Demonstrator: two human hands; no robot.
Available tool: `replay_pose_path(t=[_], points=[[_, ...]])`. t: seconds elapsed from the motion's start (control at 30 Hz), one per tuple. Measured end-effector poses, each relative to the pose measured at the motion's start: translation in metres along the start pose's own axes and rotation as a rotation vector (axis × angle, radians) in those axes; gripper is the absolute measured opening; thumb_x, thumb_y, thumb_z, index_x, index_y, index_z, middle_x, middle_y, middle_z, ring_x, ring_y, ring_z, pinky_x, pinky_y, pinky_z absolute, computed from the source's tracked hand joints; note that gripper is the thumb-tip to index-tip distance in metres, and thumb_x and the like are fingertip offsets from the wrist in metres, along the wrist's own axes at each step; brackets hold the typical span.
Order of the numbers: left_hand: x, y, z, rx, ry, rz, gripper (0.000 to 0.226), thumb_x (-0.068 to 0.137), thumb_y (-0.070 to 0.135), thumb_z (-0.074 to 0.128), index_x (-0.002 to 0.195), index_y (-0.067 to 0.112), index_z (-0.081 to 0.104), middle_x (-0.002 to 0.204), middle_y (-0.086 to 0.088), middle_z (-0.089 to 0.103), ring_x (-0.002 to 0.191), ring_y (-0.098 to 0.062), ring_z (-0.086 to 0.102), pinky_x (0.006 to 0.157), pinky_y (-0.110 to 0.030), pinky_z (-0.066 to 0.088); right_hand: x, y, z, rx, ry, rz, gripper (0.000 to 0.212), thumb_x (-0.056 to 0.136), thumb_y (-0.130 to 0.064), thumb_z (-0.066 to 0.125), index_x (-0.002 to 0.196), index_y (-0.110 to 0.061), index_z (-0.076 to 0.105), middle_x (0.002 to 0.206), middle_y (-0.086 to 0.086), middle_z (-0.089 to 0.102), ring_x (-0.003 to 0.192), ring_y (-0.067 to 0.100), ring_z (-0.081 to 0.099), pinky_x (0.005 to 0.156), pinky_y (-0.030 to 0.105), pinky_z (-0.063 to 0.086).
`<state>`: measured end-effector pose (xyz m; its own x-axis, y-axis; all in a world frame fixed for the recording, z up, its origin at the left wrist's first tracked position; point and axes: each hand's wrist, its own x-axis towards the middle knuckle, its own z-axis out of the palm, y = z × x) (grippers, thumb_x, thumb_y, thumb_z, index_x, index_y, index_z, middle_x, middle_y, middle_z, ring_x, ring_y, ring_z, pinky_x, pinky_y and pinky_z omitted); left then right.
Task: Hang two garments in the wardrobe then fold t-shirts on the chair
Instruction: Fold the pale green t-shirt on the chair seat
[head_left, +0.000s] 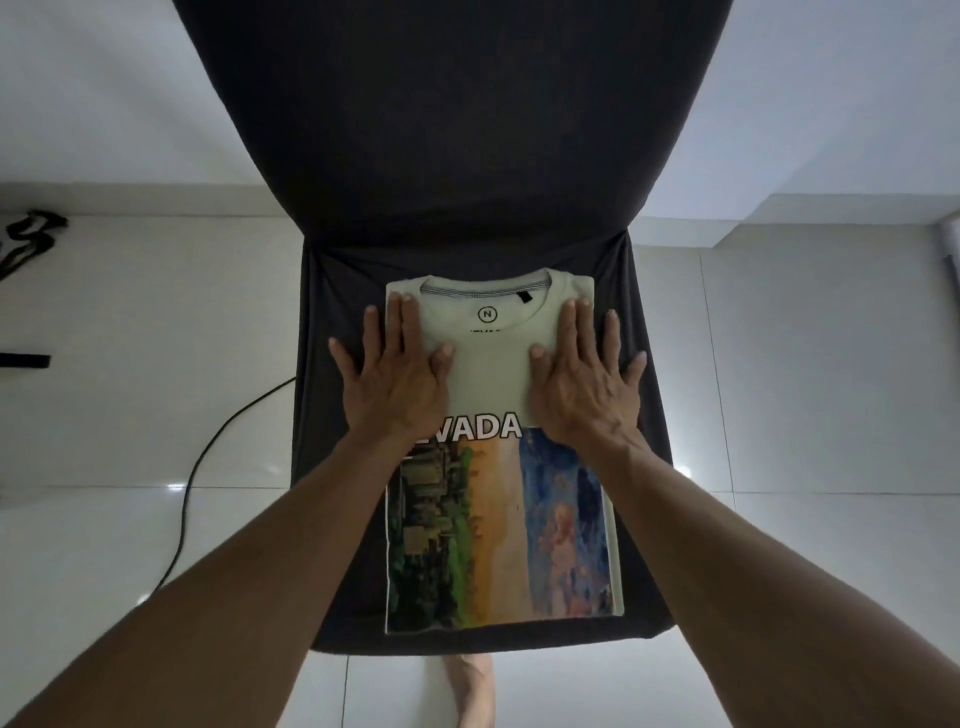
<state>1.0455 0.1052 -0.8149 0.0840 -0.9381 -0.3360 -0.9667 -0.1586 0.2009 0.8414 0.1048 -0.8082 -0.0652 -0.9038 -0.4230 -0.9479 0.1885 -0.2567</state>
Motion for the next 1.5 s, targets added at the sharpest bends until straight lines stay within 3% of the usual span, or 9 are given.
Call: replay_pose_path(t=[0.3,0.47,0.57,0.7,0.8,0.97,1.2,1.4,1.5], points=[[-0.125,0.003,0.044,0.089,0.149,0.144,0.063,0.105,0.051,0.015,0.160,0.019,0.013,0.167,-0.007,0.011,0.154,-0.028,0.006,0.121,-0.061,0.008,-0.123,0.019,0.062,0.010,0.147,-0.093,0.062,0.103,-0.056,0.002,0.158,-0.034,-0.013,0.166,-0.007,-0.022,0.152,0.020,-0.024,0.122,0.058,-0.009],[-0.172,-0.018,0.059,0.020,0.125,-0.105,0.075,0.101,0.057,0.021,0.156,0.007,0.021,0.159,-0.016,0.032,0.147,-0.036,0.027,0.118,-0.060,0.022,-0.153,0.041,0.075,0.043,0.247,0.045,0.070,0.102,-0.056,0.024,0.161,-0.021,0.011,0.167,0.007,0.017,0.153,0.031,0.017,0.120,0.058,0.019],[-0.172,-0.009,0.045,-0.094,0.200,-0.206,0.072,0.099,0.058,0.029,0.148,0.005,0.034,0.139,-0.020,0.049,0.126,-0.039,0.044,0.106,-0.055,0.034,-0.153,0.030,0.057,0.099,0.334,0.106,0.066,0.101,-0.055,0.036,0.155,-0.017,0.026,0.140,0.005,0.047,0.123,0.027,0.045,0.101,0.046,0.038],[-0.139,0.009,0.014,-0.500,0.120,-0.531,0.055,0.101,0.054,0.038,0.136,0.012,0.042,0.124,-0.009,0.059,0.121,-0.033,0.051,0.109,-0.053,0.027,-0.136,0.012,0.026,0.361,0.173,0.303,0.044,0.102,-0.051,0.037,0.131,-0.019,0.045,0.121,0.001,0.059,0.107,0.022,0.056,0.093,0.043,0.044],[-0.110,0.005,0.005,-0.819,-0.033,-0.689,0.066,0.090,0.066,0.049,0.124,0.009,0.055,0.115,-0.005,0.065,0.107,-0.030,0.061,0.105,-0.049,0.042,-0.118,0.007,0.007,0.635,0.036,0.425,0.033,0.101,-0.047,0.047,0.110,-0.016,0.052,0.098,0.002,0.064,0.073,0.015,0.058,0.064,0.031,0.044],[-0.093,-0.003,-0.011,-0.951,-0.116,-0.499,0.077,0.075,0.065,0.066,0.129,0.011,0.057,0.123,-0.008,0.066,0.108,-0.027,0.064,0.095,-0.045,0.054,-0.101,0.006,-0.004,0.731,0.008,0.325,0.030,0.092,-0.043,0.065,0.091,-0.013,0.062,0.086,0.003,0.065,0.072,0.016,0.062,0.061,0.030,0.044],[-0.085,0.004,-0.016,-1.117,-0.114,-0.319,0.019,0.100,0.034,0.056,0.117,0.026,0.057,0.115,0.002,0.067,0.106,-0.016,0.064,0.096,-0.040,0.052,-0.079,0.011,-0.010,0.923,-0.063,0.251,0.051,0.097,-0.057,0.049,0.095,-0.008,0.063,0.093,0.014,0.070,0.090,0.031,0.070,0.076,0.041,0.054],[-0.092,0.029,-0.029,-1.057,0.006,-0.178,0.015,0.100,0.020,0.055,0.113,0.025,0.060,0.107,0.007,0.069,0.100,-0.009,0.065,0.091,-0.032,0.052,-0.085,-0.008,-0.020,0.850,0.091,0.105,0.028,0.100,-0.025,0.051,0.080,-0.006,0.058,0.072,0.001,0.059,0.062,0.010,0.050,0.050,0.017,0.035],[-0.096,0.050,-0.043,-1.000,0.000,-0.127,0.014,0.099,0.019,0.056,0.112,0.021,0.062,0.104,0.008,0.070,0.098,-0.008,0.065,0.092,-0.035,0.053,-0.098,-0.009,-0.038,0.858,0.129,0.094,0.029,0.100,-0.021,0.051,0.072,-0.013,0.053,0.064,-0.006,0.052,0.053,0.003,0.044,0.048,0.016,0.032]])
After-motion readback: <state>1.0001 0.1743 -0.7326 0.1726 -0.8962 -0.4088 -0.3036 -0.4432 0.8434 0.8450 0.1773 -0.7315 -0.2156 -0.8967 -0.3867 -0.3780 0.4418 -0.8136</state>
